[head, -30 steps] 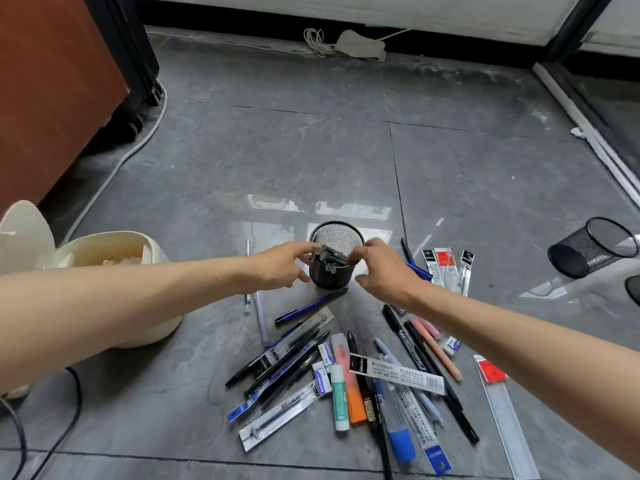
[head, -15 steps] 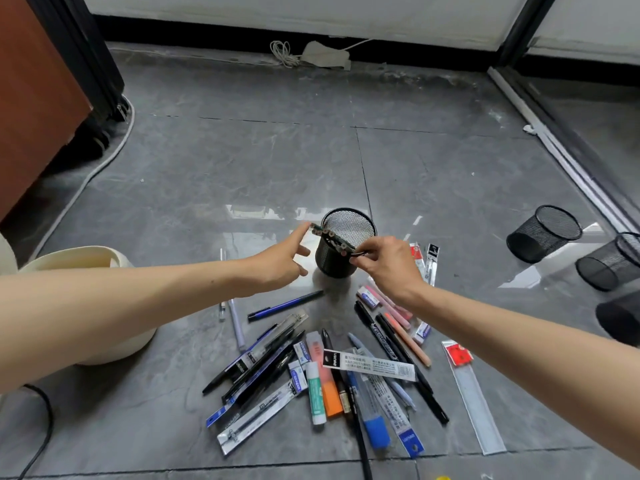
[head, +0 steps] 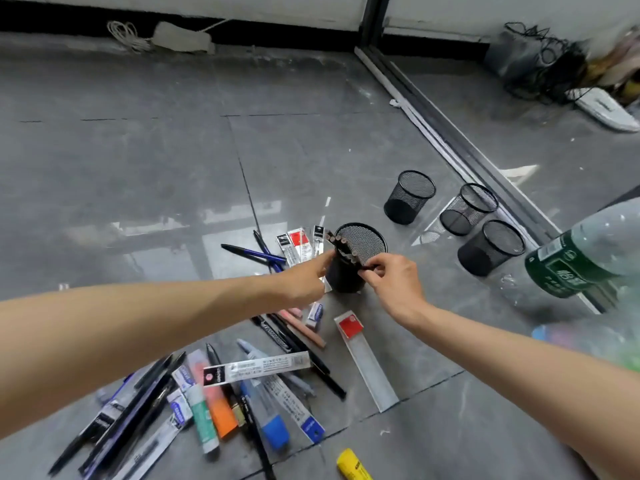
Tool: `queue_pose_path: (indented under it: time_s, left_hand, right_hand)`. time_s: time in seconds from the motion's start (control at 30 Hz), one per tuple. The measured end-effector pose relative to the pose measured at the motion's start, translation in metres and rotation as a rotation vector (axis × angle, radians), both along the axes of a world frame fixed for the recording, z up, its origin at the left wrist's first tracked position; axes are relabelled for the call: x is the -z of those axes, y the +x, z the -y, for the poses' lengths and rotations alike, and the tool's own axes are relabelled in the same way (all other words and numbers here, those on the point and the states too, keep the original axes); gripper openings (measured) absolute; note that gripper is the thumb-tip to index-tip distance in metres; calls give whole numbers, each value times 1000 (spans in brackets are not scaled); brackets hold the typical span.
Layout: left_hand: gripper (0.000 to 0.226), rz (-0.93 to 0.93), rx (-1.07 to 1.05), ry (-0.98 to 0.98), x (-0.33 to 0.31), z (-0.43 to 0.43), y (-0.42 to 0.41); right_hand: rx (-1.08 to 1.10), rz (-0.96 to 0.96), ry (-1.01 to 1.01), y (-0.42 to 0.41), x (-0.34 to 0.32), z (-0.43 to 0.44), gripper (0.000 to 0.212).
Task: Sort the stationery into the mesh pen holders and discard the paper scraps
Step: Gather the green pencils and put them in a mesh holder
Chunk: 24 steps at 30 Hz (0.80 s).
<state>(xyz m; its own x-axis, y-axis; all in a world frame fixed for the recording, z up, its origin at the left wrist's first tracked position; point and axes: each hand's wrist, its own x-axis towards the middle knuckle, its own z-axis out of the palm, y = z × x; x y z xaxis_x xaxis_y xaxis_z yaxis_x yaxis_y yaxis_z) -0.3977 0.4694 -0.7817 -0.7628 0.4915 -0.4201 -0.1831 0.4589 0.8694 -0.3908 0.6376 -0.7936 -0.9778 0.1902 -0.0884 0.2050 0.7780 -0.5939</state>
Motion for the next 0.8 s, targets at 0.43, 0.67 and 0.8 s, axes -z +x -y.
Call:
queue_pose_path:
  time_s: [0.43,0.67,0.8]
  left_hand:
    - [64,162,-269,239,5,-123,-14]
    - [66,146,-374,276,19,-142,-16]
    - [75,169,-374,223,34,-145,-18]
  right_hand:
    - [140,61,14,-12,10,-84,20]
    - [179,62,3,-22,17,-104,42]
    - [281,46,258,-33,10,-123,35]
